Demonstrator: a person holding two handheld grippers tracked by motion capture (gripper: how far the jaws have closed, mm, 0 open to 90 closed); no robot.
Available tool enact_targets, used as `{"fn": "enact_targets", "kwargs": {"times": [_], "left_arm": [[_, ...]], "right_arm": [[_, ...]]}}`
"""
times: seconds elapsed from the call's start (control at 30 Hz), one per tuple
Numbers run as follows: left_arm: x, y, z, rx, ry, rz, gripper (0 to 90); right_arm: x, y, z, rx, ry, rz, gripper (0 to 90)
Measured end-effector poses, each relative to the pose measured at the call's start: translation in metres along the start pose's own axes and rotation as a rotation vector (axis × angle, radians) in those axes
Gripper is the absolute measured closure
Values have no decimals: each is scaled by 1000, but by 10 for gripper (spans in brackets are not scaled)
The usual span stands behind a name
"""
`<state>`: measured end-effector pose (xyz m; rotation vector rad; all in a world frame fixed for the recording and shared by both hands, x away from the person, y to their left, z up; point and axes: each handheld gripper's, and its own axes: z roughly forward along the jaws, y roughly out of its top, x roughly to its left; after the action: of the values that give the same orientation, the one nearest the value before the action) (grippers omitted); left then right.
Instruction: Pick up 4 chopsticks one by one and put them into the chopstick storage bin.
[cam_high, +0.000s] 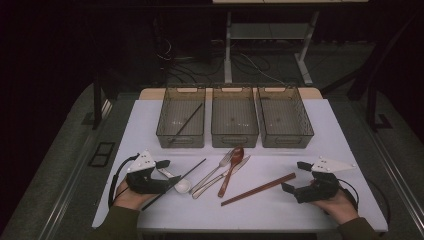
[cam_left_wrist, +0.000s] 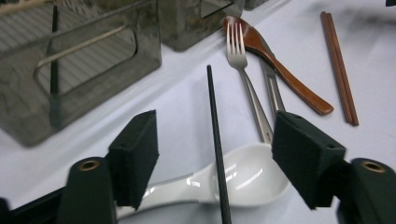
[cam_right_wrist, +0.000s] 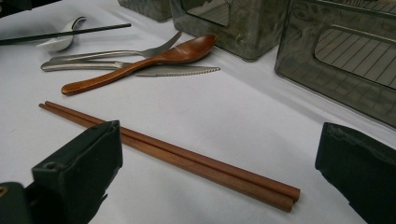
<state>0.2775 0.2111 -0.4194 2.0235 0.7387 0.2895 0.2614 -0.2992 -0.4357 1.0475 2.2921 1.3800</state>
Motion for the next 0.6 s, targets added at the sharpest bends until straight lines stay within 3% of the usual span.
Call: {"fn": "enact_targets", "kwargs": {"times": [0.17,0.37,0.6], "left_arm": [[2,-8,-6,24,5,-15,451],[3,-14,-9,52,18,-23,524],[2,-19,-6,130,8,-34,627]], "right_arm": [[1,0,-1,-2,-2,-2,8],[2,0,-1,0,-1,-6,8],[1,0,-1,-2,-2,-7,8]]}}
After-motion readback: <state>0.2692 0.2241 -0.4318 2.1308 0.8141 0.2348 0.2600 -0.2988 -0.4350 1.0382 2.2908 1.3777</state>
